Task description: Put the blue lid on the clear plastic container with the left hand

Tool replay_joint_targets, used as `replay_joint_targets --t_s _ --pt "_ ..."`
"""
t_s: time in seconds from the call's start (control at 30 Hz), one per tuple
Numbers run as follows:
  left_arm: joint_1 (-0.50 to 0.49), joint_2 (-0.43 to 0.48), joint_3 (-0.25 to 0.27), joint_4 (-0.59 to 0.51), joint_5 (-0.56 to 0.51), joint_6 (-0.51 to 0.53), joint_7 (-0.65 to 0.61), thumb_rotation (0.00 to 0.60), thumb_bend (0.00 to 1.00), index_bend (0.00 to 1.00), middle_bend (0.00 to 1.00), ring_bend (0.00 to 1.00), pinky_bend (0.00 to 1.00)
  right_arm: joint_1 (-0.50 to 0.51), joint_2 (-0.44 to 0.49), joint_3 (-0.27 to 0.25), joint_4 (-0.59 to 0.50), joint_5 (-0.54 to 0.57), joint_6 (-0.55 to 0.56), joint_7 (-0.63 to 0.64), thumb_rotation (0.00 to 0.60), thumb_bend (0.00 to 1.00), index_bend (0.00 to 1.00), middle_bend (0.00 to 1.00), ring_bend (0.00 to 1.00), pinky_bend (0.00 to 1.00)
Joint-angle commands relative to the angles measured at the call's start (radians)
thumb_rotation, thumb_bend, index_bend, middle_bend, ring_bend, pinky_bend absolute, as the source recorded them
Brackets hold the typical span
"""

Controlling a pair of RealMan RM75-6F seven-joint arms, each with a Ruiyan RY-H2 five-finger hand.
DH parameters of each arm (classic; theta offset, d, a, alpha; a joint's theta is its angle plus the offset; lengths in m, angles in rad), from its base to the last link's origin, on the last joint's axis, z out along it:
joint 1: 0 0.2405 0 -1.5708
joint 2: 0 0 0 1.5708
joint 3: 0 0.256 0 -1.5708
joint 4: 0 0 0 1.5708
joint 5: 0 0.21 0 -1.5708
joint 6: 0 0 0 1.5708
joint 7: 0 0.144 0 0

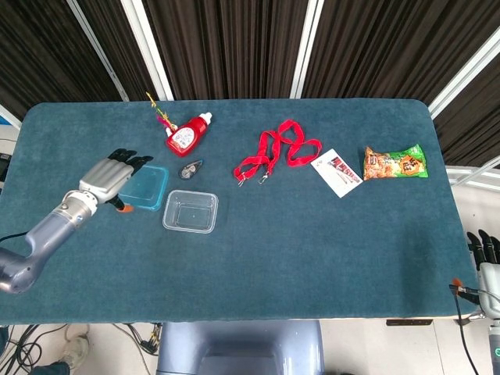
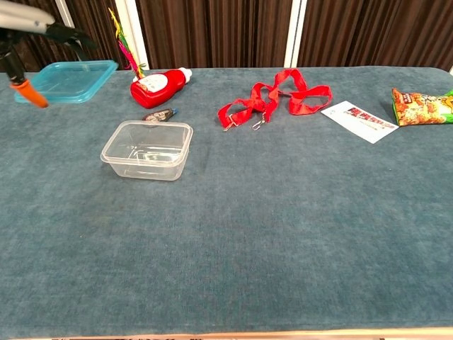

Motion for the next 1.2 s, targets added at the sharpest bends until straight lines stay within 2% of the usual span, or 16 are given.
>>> replay_joint_targets --t_s 0.03,0.27,0.53,0.87,1.2 --pt "-0.064 0.025 -0.009 -0.073 -0.122 -0.036 0.080 0.600 0.24 0.00 0.24 0.00 0.00 -0.001 0.002 0.002 0.002 0.004 0.000 0.004 0.600 0.31 0.07 0.05 0.04 0.00" --pt "-0.165 0.001 0.048 -0.131 -0.323 -0.019 0.226 0.600 0.24 0.00 0.24 0.00 0.00 -0.002 0.003 0.002 0.007 0.006 -0.004 0.012 0.600 0.31 0.07 0.05 0.04 0.00" --pt "-0.275 -0.082 0.114 -0.151 -0.536 0.069 0.367 0.600 0.24 0.00 0.24 0.00 0.00 -0.008 0.009 0.006 0.007 0.012 0.000 0.022 0.600 0.31 0.07 0.05 0.04 0.00" --pt "-0.332 -0.146 0.139 -0.188 -0.674 0.160 0.436 0.600 0.24 0.00 0.24 0.00 0.00 -0.009 0.011 0.006 0.009 0.012 -0.001 0.029 0.600 0.31 0.07 0.05 0.04 0.00" --pt "-0.350 -0.190 0.149 -0.194 -0.706 0.205 0.474 0.600 0.24 0.00 0.24 0.00 0.00 -0.012 0.013 0.008 0.005 0.010 0.006 0.032 0.600 0.31 0.07 0.05 0.04 0.00"
